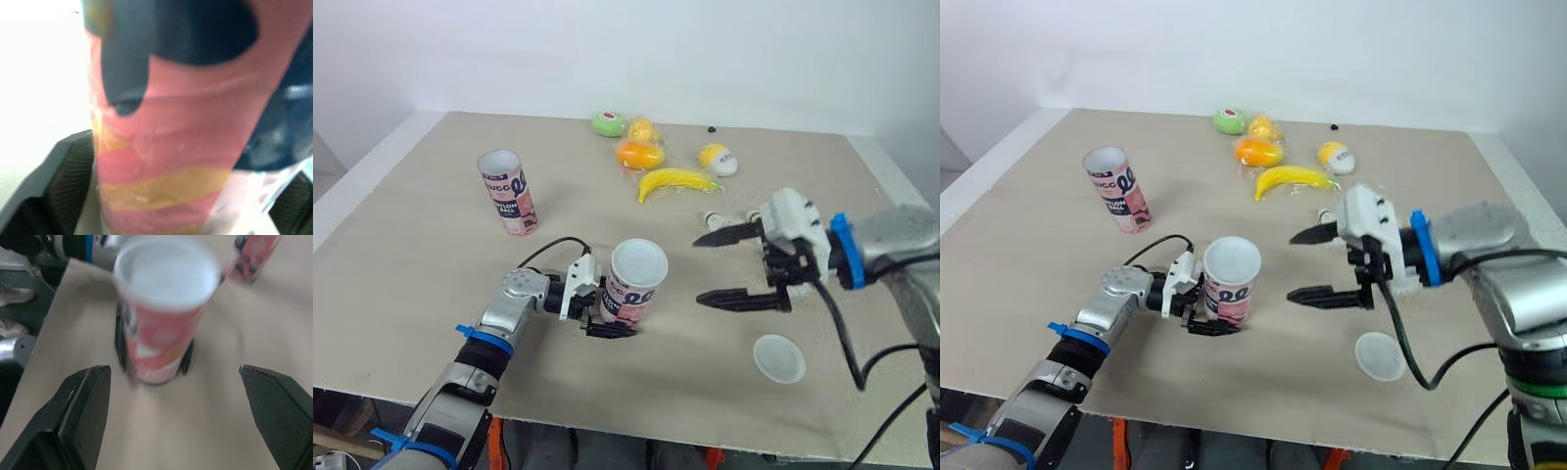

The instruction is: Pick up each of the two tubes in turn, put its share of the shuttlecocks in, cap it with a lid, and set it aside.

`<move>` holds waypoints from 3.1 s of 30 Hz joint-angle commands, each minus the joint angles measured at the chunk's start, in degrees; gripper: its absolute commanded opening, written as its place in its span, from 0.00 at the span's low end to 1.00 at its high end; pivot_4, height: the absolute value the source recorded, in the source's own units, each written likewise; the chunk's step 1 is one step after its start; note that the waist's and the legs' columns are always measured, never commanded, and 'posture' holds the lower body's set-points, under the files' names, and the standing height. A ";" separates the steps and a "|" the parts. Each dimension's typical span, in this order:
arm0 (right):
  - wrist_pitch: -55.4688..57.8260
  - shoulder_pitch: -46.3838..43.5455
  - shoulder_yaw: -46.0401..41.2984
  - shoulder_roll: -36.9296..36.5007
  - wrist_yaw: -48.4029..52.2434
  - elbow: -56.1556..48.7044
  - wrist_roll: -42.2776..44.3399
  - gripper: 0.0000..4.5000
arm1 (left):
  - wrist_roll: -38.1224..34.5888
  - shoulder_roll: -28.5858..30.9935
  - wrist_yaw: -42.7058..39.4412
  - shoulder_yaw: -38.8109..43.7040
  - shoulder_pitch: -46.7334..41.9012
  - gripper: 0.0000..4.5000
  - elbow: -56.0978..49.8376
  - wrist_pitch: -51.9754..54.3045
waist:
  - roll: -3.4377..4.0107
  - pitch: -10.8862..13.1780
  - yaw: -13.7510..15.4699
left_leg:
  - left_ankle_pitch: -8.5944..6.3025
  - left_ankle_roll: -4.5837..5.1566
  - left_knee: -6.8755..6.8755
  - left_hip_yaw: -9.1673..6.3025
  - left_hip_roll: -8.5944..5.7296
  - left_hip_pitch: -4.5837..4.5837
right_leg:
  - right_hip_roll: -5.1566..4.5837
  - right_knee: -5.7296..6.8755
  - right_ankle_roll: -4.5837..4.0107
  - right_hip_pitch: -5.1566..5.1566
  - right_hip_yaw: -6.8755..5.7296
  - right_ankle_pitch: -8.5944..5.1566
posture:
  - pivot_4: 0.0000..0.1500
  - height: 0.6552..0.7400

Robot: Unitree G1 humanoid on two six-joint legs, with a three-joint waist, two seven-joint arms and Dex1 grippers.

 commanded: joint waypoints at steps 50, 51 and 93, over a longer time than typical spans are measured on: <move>-10.62 -5.54 17.38 23.02 -4.83 12.94 -10.41 1.00 | -19.93 25.19 4.32 16.33 15.30 0.99 -37.29 17.93 | -0.55 1.44 -1.50 | 0.19 -0.31 -0.27 -0.28 0.29 -0.05 | 0.35 0.11 -0.29 -0.13 -0.20 -0.02 | 1.00 0.46; -10.71 -5.69 17.34 23.41 -4.74 13.16 -10.21 1.00 | -19.83 24.97 4.47 16.09 15.22 0.99 -37.32 17.86 | -0.55 1.44 -1.50 | 0.19 -0.31 -0.27 -0.28 0.29 -0.05 | 0.35 0.11 -0.29 -0.13 -0.20 -0.02 | 1.00 0.46; -12.24 5.83 -33.37 2.43 -33.08 48.28 -9.51 0.64 | -20.23 7.63 8.53 6.97 3.26 1.00 -31.98 19.89 | -0.27 1.49 -1.63 | 0.22 -0.25 -0.16 -0.25 0.16 -0.04 | 0.31 0.14 -0.16 -0.02 -0.09 0.07 | 1.00 0.46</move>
